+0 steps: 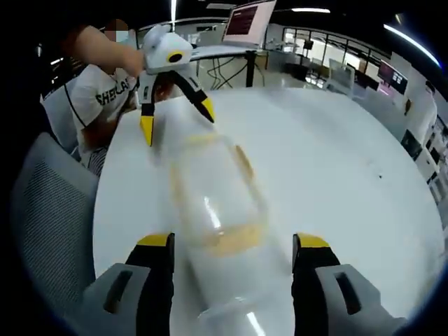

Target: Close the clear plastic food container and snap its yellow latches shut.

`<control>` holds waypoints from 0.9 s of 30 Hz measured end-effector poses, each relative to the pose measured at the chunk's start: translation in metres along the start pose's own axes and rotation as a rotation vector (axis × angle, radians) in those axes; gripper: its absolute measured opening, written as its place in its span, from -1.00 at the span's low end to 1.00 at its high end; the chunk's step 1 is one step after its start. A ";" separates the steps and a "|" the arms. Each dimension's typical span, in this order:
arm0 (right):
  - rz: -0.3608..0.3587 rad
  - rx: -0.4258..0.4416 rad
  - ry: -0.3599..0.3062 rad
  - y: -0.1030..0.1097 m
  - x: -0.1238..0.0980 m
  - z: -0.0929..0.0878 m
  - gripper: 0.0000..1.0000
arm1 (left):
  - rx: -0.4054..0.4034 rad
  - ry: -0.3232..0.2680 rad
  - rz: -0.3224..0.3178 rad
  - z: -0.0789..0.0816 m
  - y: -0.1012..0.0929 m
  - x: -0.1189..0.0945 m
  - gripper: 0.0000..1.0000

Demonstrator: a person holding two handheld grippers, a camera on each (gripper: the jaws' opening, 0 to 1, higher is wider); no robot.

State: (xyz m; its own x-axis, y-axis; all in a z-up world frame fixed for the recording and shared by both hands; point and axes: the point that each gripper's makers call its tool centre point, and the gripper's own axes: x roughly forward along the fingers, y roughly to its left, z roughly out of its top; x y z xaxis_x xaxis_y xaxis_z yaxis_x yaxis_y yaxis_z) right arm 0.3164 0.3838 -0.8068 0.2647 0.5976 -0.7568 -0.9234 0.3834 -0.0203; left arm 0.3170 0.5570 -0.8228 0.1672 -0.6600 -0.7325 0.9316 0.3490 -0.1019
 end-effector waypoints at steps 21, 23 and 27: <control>0.087 -0.097 0.110 0.003 0.015 -0.013 0.16 | 0.235 0.148 -0.066 -0.005 0.015 0.013 0.32; 0.095 -0.110 0.121 0.004 0.016 -0.013 0.13 | 0.252 0.159 -0.066 -0.005 0.017 0.014 0.30; 0.109 -0.186 0.171 0.005 0.020 -0.017 0.10 | 0.280 0.185 -0.078 -0.006 0.017 0.016 0.21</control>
State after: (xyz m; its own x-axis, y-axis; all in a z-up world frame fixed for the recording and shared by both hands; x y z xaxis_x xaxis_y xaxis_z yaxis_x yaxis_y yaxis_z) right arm 0.3126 0.3855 -0.8332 0.1253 0.4948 -0.8599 -0.9832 0.1782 -0.0407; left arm 0.3337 0.5564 -0.8399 0.0547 -0.5364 -0.8422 0.9960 0.0895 0.0078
